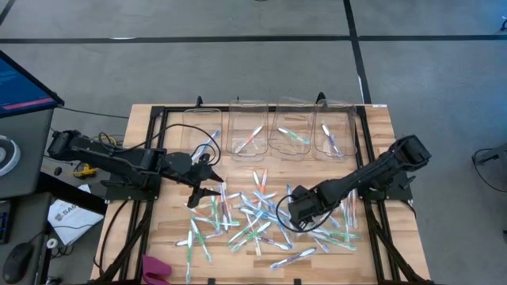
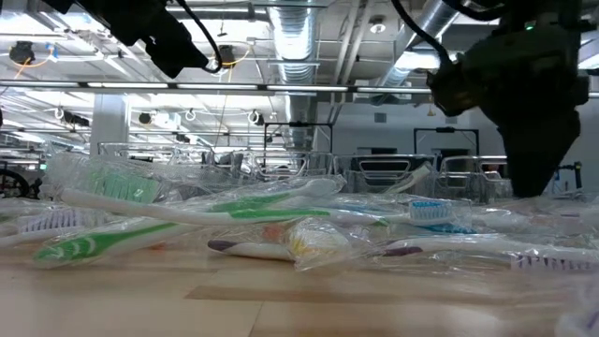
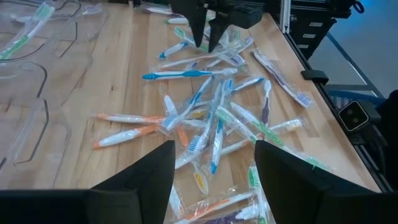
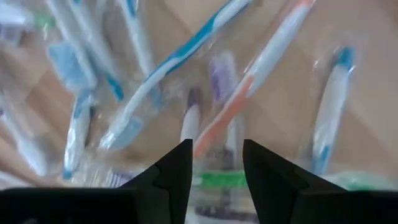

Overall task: Pick & Place Toothbrushes
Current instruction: Put the orange toothbrush into the middle left transparent bin

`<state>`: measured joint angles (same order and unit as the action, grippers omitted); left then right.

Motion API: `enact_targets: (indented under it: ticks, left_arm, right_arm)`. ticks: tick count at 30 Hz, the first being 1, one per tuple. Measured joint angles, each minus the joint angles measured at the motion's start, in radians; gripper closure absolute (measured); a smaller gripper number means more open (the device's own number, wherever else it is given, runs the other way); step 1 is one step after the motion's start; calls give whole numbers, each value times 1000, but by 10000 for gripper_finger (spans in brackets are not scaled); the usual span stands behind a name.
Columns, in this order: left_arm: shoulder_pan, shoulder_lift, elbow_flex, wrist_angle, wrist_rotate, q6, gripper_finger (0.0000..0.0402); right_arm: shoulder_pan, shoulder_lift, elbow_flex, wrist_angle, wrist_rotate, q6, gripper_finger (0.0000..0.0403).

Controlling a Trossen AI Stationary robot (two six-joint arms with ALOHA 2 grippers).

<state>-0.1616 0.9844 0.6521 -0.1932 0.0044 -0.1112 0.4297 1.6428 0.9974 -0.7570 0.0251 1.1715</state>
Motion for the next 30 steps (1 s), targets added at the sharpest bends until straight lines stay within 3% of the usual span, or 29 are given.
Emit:
enact_targets:
  ticks: [30]
  left_arm:
    - [0, 0, 0, 11, -5, -1, 189]
  right_arm:
    - [55, 0, 0, -20, 1, 124, 269]
